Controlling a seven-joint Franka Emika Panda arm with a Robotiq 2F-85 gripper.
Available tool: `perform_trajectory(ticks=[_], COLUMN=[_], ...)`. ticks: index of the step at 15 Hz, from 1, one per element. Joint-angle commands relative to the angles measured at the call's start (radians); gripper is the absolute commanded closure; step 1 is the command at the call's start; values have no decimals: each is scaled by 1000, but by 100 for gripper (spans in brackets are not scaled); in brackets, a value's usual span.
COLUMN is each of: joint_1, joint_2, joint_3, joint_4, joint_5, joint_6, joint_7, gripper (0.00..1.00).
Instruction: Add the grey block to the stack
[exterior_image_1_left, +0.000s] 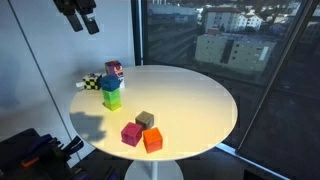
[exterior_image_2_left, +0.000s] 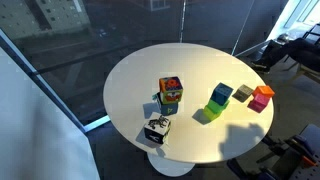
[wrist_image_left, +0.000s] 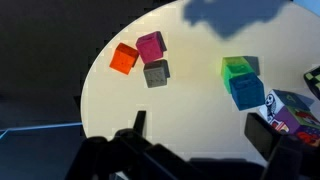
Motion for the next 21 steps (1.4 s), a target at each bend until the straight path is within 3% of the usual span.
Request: perform_trajectory(ticks=[1, 11, 21], joint_1=[4, -7, -1], joint_2=[1, 52, 248], joint_3=[-3, -20, -67], joint_4=[3, 61, 186], joint_5=[-3, 10, 23], joint_6=[-3, -10, -42], joint_7=[2, 21, -3], gripper=[0, 0, 0])
